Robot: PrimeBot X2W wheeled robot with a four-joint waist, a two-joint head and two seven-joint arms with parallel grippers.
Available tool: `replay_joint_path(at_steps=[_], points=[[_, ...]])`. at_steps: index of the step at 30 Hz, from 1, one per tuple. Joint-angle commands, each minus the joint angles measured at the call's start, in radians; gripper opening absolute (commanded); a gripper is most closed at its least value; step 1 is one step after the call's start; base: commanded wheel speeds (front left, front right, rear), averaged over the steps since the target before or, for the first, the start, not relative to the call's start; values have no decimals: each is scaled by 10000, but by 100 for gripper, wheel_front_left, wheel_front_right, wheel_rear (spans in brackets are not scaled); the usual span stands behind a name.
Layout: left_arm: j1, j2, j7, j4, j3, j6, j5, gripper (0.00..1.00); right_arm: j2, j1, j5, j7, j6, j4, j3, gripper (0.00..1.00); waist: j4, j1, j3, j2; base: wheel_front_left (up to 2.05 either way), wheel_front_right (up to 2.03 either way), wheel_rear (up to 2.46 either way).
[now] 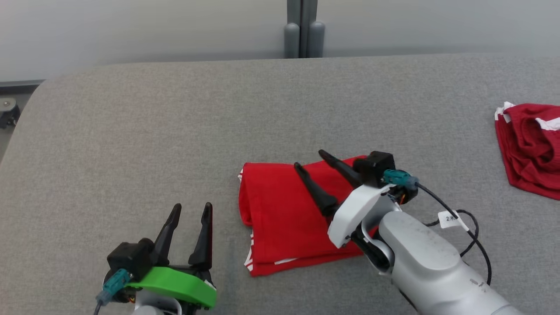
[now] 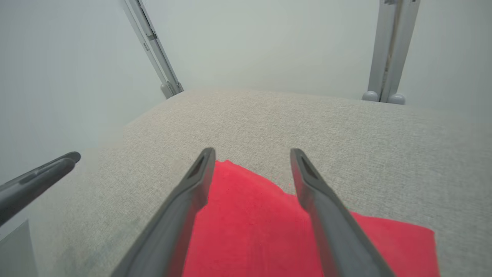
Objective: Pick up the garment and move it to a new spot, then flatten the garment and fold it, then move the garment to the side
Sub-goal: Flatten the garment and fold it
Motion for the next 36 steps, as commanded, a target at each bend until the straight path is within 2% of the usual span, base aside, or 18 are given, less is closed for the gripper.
replay_joint_path(at_steps=[1,9,17,25,36], points=[[-175,-38,-29,-66,6,-45,141,100,-35,17,-384,-85,-10,32,-393,100,-152,0,-165,0,0,0,0],[-58,-345,-29,-315,486,31,567,100,-35,1465,-2582,-85,-10,-1461,-3496,100,-488,0,-569,0,0,0,0],[616,-557,-29,-427,1164,126,1015,100,-33,3261,-3817,-87,-10,-2965,-5348,100,-705,0,-887,0,0,0,0],[1356,-662,-29,-490,1604,87,1416,100,-33,4694,-3787,-86,-10,-3706,-6316,100,-801,0,-1069,0,0,0,0],[1653,-734,-29,-415,1822,56,1627,100,-33,5286,-4242,-87,-10,-3970,-6705,100,-875,0,-1077,0,0,0,0]])
